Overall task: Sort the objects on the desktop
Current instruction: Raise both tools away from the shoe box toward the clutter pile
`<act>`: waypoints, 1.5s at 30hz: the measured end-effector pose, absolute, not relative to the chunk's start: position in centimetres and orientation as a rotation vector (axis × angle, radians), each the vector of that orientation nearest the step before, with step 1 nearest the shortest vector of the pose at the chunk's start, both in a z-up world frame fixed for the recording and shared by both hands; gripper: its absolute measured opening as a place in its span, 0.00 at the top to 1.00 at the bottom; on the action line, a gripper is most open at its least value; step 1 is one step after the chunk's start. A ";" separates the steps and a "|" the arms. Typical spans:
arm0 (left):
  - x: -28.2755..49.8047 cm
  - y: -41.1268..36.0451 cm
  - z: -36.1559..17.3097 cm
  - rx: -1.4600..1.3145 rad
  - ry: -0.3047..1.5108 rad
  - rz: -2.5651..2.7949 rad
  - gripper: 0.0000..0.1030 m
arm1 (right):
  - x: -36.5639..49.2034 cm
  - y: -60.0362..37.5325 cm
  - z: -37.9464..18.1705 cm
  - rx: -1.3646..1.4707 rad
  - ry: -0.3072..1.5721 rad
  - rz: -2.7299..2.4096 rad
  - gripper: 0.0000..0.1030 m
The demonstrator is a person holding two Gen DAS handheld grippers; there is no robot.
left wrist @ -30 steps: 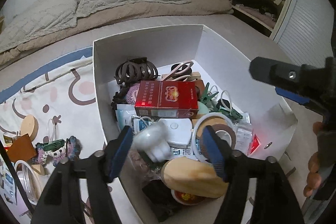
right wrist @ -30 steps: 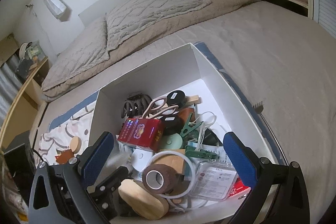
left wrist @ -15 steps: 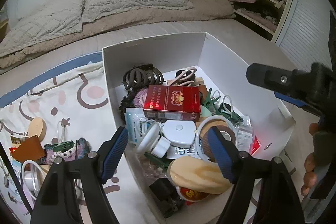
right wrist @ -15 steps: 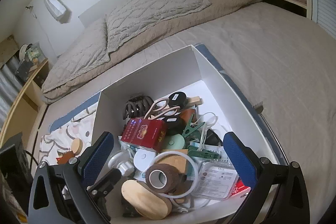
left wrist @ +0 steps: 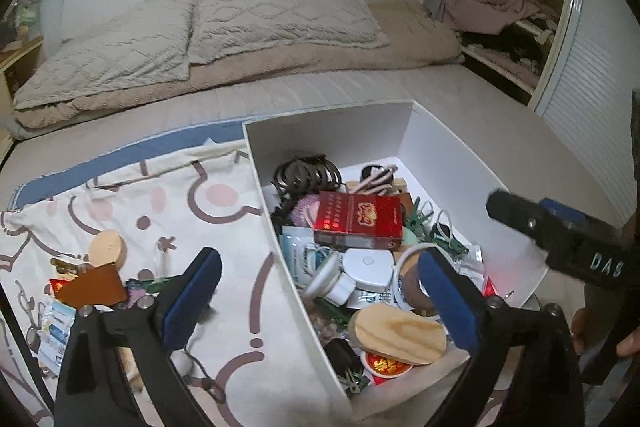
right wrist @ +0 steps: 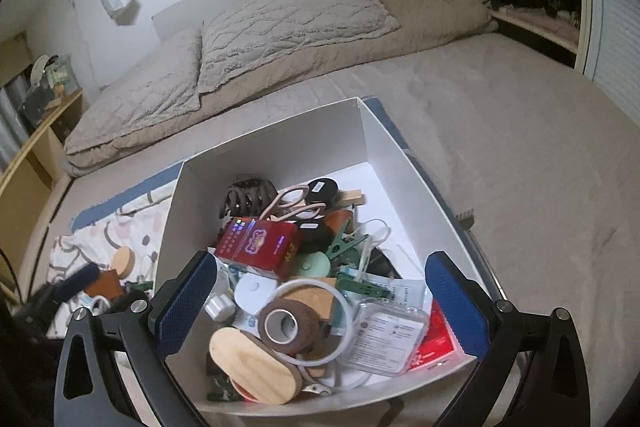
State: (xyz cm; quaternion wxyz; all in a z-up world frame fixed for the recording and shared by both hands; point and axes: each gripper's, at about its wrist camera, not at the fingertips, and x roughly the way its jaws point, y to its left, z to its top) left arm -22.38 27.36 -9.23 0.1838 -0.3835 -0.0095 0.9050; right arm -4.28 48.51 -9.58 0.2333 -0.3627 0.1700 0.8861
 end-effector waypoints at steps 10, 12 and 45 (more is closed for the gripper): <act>-21.9 24.6 -7.5 -1.071 -0.057 2.600 0.01 | -3.6 47.5 -9.1 -0.978 0.434 2.440 0.00; -21.9 24.0 -7.3 -1.075 -0.071 2.605 0.01 | -3.5 47.3 -8.9 -0.973 0.434 2.447 0.00; -20.8 8.6 -5.9 -1.100 -0.219 2.819 0.01 | -8.1 38.6 -8.1 -1.028 0.274 2.648 0.00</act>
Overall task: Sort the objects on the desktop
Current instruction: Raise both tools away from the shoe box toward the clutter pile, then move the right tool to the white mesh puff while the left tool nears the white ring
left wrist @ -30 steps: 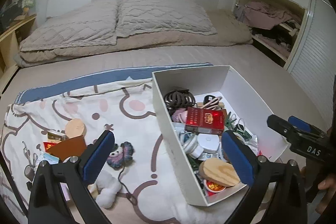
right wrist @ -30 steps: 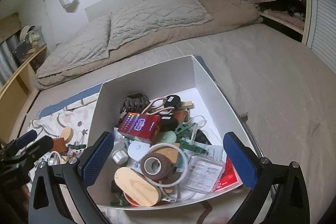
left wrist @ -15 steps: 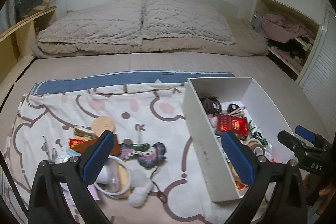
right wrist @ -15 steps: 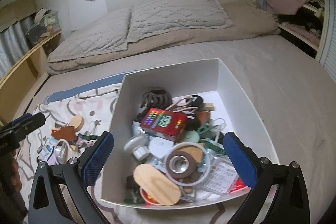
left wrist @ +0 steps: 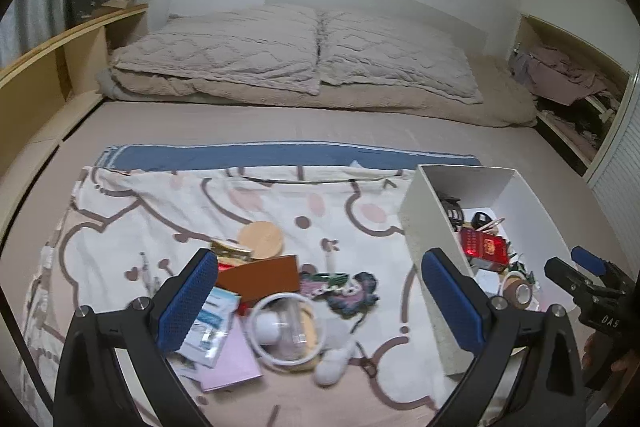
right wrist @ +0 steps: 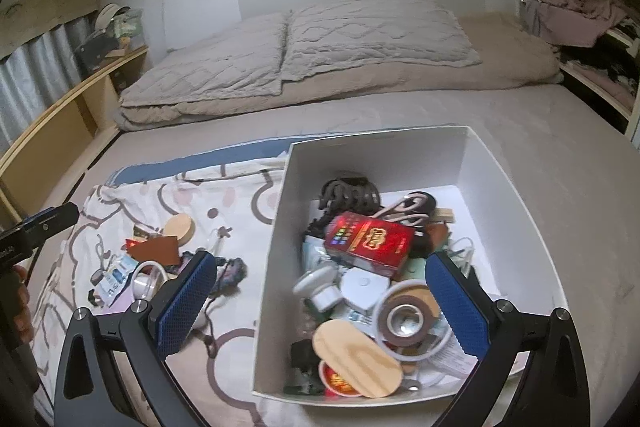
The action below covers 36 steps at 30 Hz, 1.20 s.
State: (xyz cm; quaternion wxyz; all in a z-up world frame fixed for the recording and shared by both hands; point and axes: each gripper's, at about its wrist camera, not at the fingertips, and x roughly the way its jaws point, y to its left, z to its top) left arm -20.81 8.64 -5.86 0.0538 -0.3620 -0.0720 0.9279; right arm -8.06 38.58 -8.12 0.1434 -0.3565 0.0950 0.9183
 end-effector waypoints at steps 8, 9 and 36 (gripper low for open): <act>-18.6 5.1 -4.9 -1.074 -0.210 2.886 0.01 | -9.1 35.3 -7.7 -1.031 0.248 2.714 0.00; -18.4 4.8 -4.8 -1.071 -0.212 2.891 0.01 | -9.2 34.7 -7.6 -1.032 0.239 2.727 0.00; -10.2 -2.5 -3.0 -1.076 -0.146 2.962 0.01 | -11.4 25.1 -8.1 -1.181 0.037 2.848 0.00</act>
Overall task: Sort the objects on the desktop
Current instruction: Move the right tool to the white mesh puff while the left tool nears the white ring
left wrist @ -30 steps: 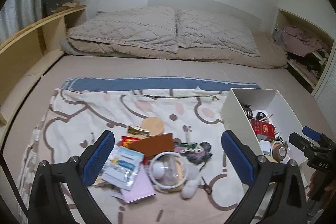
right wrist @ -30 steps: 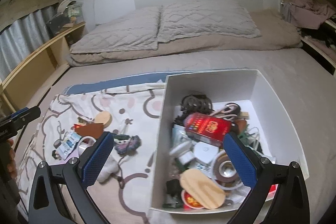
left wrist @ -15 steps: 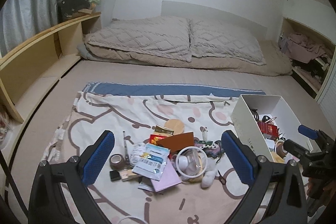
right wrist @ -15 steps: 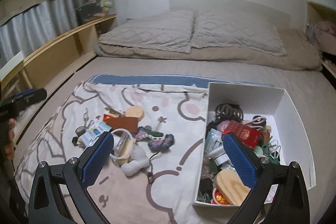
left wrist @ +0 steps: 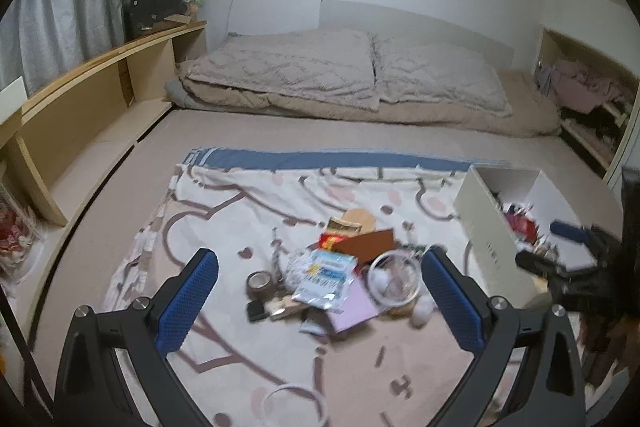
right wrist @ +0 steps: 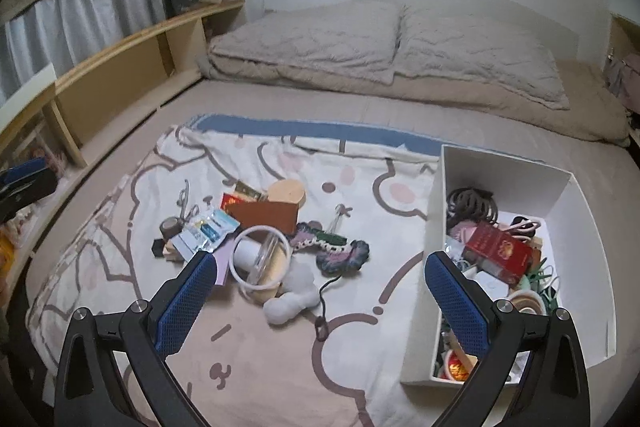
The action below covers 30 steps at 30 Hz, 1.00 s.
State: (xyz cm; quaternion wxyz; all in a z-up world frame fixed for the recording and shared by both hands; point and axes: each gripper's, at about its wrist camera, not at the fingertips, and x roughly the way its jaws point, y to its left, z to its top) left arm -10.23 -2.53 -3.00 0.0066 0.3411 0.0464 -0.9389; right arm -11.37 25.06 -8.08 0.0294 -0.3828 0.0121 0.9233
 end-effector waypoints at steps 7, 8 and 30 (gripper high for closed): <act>-8.6 -4.9 -5.5 1.115 0.086 -2.908 0.01 | -13.4 23.8 -10.2 -1.265 -0.025 2.795 0.20; -8.4 -5.3 -5.9 1.124 0.087 -2.902 0.01 | -13.6 23.8 -10.5 -1.283 -0.019 2.788 0.27; -6.7 -7.5 -13.6 1.379 -0.073 -2.877 0.01 | -20.0 23.0 -20.3 -1.739 0.162 2.573 0.91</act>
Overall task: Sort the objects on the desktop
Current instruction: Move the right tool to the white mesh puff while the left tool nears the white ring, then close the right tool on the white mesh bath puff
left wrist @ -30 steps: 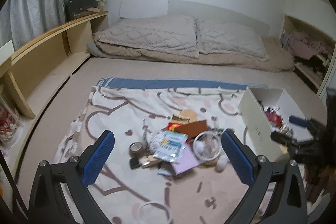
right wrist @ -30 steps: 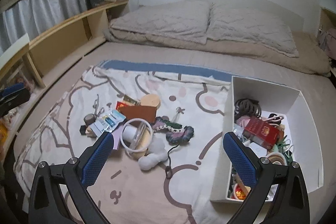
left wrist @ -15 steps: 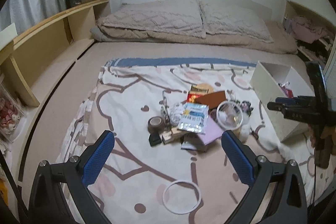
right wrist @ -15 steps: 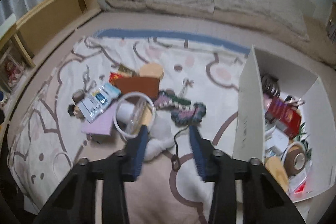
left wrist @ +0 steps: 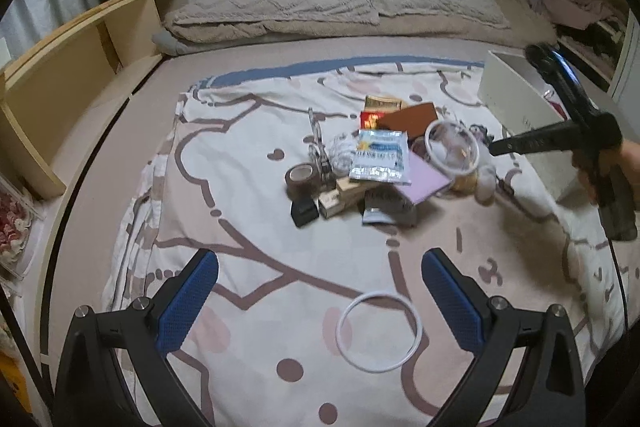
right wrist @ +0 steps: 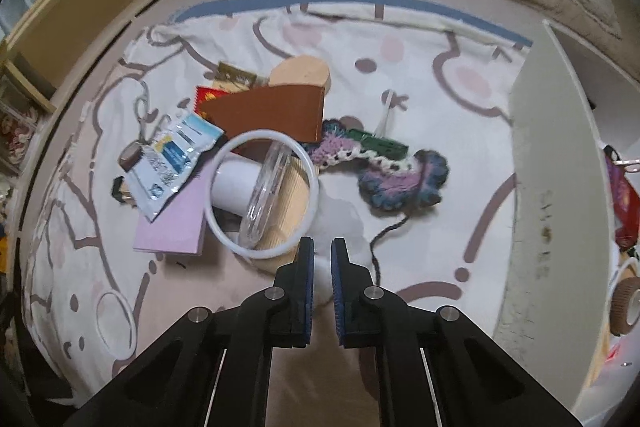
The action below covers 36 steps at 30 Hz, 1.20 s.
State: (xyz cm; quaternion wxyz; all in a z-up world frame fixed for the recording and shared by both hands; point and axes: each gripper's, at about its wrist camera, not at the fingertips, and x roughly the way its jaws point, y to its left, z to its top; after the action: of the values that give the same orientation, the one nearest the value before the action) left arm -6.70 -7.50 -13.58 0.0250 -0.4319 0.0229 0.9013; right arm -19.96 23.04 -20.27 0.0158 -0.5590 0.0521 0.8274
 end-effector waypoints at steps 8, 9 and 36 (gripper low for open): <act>-6.6 -8.6 -15.5 -1.400 0.064 2.739 0.01 | -22.2 23.5 -22.3 -1.748 0.175 2.518 0.91; -6.6 -8.7 -15.7 -1.406 0.065 2.734 0.01 | -22.4 23.5 -22.5 -1.747 0.183 2.515 0.91; -6.7 -7.0 -19.2 -1.486 0.144 2.639 0.01 | -16.0 25.3 -22.1 -1.919 0.247 2.514 0.91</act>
State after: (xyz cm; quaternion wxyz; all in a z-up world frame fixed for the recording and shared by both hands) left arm -6.68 -6.97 -19.18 0.0545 -0.4894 0.0474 0.8691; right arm -15.98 25.32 -22.08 -0.0155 -0.6047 0.0778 0.7925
